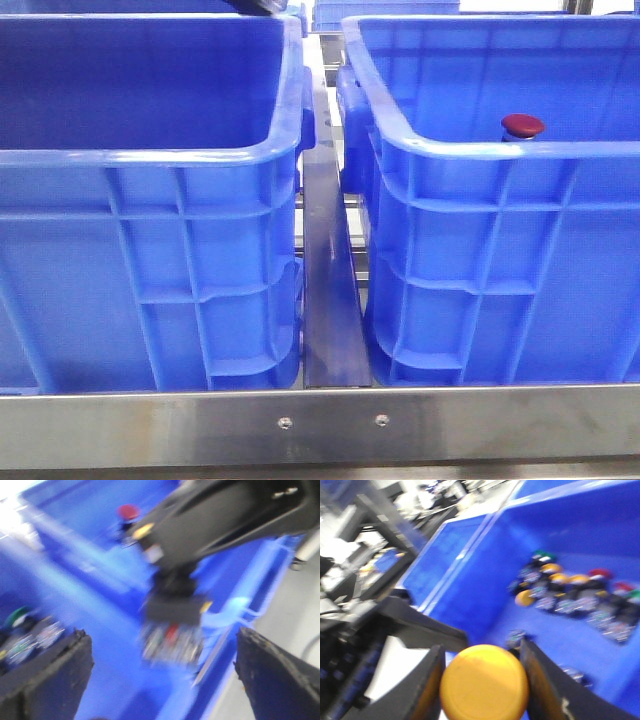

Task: Pick red and yellow buttons and place in box
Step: 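Lower the yellow button beside the red one and open the right gripper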

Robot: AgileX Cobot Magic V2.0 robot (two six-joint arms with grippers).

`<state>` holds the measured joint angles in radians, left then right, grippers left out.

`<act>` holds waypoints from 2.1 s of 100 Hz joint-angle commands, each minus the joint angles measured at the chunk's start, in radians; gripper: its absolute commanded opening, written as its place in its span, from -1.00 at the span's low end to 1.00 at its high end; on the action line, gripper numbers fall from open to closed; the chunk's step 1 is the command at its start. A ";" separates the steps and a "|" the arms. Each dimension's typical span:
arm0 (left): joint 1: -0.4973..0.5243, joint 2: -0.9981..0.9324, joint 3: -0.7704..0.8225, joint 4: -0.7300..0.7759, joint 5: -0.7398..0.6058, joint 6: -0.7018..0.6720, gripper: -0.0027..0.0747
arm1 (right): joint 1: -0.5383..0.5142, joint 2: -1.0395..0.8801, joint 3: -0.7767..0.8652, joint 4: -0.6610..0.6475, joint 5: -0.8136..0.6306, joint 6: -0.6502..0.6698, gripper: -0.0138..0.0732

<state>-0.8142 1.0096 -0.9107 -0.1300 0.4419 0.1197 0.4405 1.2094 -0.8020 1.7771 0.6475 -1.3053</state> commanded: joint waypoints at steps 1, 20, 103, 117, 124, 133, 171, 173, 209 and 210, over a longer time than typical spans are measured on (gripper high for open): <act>0.070 -0.044 -0.032 -0.001 -0.043 -0.014 0.46 | -0.018 -0.045 -0.038 0.142 -0.009 -0.045 -0.42; 0.304 -0.138 -0.022 0.005 0.007 -0.014 0.46 | -0.088 -0.077 -0.038 0.141 -0.013 -0.064 -0.42; 0.725 -0.567 0.194 0.039 0.084 -0.012 -0.98 | -0.429 -0.086 -0.039 0.139 -0.387 -0.355 -0.43; 0.725 -0.567 0.194 0.039 0.081 -0.012 -0.98 | -0.541 -0.036 -0.041 0.141 -0.397 -0.389 -0.43; 0.725 -0.567 0.194 0.039 0.081 -0.012 -0.98 | -0.600 0.014 -0.053 0.141 -0.363 -0.389 -0.43; 0.725 -0.567 0.194 0.039 0.081 -0.012 -0.98 | -0.665 0.097 -0.086 0.141 -0.304 -0.399 -0.43; 0.725 -0.567 0.194 0.037 0.079 -0.012 -0.98 | -0.715 0.411 -0.238 0.141 -0.206 -0.516 -0.43; 0.725 -0.567 0.194 0.037 0.077 -0.012 -0.98 | -0.715 0.428 -0.248 0.141 -0.202 -0.521 -0.43; 0.725 -0.567 0.194 0.037 0.075 -0.012 -0.98 | -0.715 0.550 -0.346 0.141 -0.155 -0.547 -0.43; 0.725 -0.567 0.194 0.037 0.075 -0.012 -0.98 | -0.715 0.554 -0.349 0.141 -0.154 -0.548 -0.43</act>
<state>-0.0910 0.4360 -0.6919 -0.0875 0.5978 0.1175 -0.2726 1.7948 -1.1040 1.8084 0.4272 -1.8332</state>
